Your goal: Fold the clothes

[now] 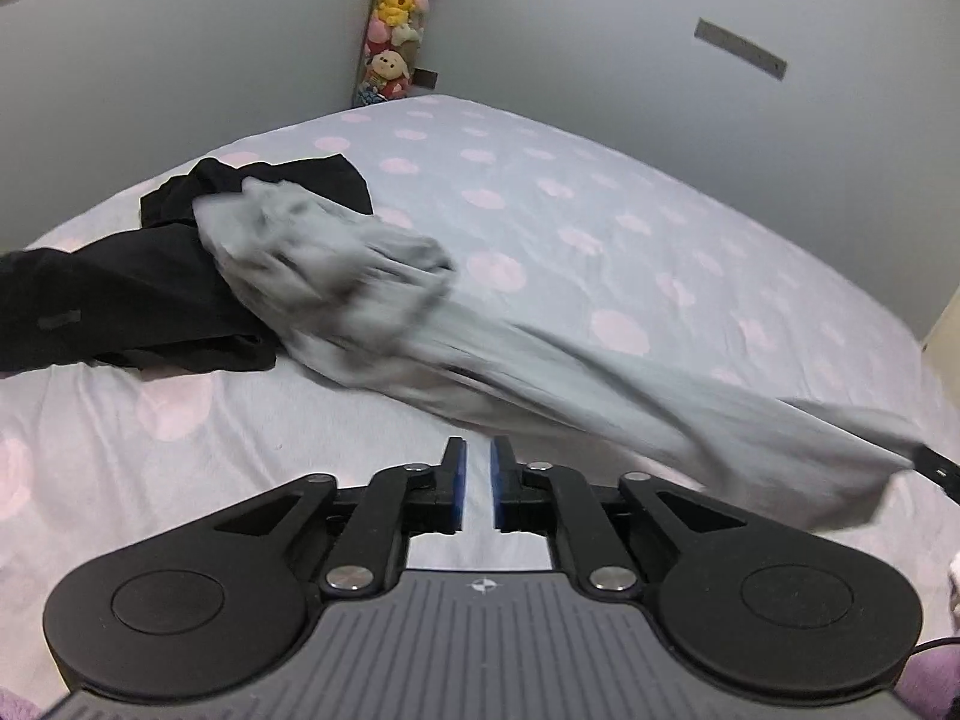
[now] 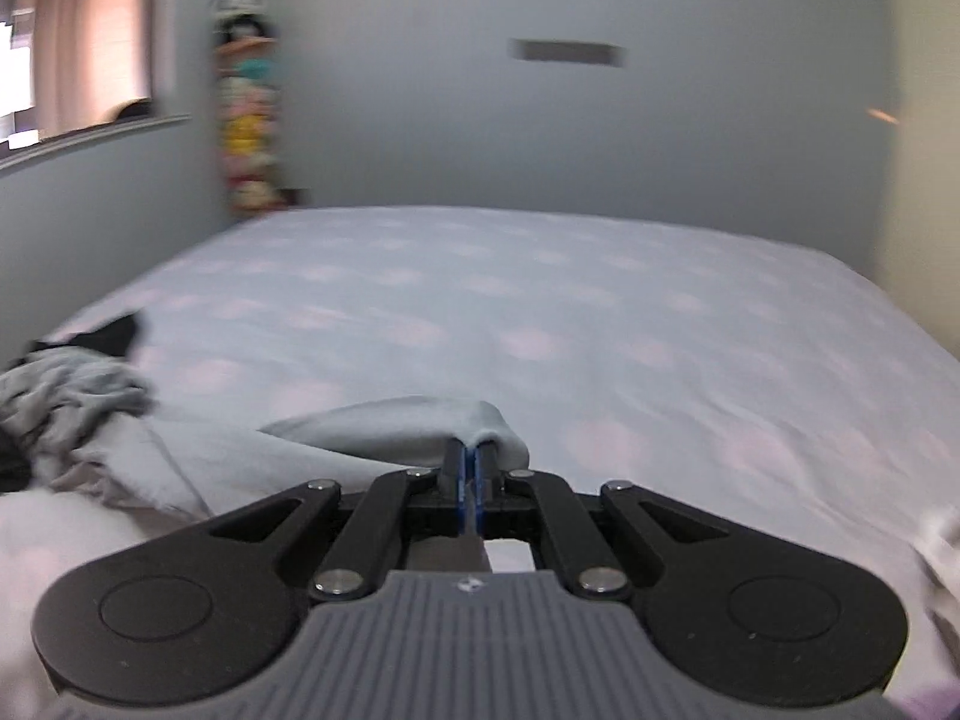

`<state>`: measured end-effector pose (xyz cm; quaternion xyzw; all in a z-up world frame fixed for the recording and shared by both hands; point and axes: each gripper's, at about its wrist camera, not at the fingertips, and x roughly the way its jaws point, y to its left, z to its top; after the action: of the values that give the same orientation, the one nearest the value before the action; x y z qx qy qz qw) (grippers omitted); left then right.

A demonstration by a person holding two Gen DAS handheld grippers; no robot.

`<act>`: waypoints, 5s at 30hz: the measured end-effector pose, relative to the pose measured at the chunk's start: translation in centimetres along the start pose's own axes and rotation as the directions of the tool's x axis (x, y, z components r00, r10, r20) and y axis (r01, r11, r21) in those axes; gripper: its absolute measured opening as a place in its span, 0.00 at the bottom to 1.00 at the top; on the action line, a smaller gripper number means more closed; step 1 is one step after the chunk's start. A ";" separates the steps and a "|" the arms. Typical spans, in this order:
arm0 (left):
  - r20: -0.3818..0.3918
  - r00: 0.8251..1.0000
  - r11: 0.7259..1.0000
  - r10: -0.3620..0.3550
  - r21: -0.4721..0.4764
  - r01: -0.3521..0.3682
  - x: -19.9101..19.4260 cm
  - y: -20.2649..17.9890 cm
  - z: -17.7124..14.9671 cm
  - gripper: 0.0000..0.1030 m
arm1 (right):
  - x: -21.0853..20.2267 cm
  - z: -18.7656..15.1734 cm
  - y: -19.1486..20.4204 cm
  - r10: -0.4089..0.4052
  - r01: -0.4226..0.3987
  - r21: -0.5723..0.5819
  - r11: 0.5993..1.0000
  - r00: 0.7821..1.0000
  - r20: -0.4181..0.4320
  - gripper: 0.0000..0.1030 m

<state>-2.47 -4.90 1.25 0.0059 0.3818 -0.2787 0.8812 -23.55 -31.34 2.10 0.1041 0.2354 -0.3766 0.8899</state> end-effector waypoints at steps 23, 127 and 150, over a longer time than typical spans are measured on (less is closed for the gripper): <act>-0.019 0.984 0.942 0.175 0.293 -0.161 7.4 1.8 3.9 0.53 | 4.5 -2.8 6.6 0.278 -0.304 -0.159 0.939 0.946 -0.168 0.33; -0.243 0.961 0.644 -0.134 0.715 0.271 10.4 -21.1 -9.9 0.23 | -0.1 -4.9 -5.1 0.001 -0.014 -0.121 0.993 0.994 -0.107 0.70; 0.151 0.979 0.884 0.138 0.428 -0.190 3.3 -7.2 1.2 0.03 | 1.0 -4.5 -4.3 0.107 -0.127 -0.128 0.984 0.983 -0.148 0.79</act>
<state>-3.40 -12.82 1.33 0.2209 0.2552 -0.2821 0.8980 -27.57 -33.29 -2.36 0.0826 0.3161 -0.2982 0.8969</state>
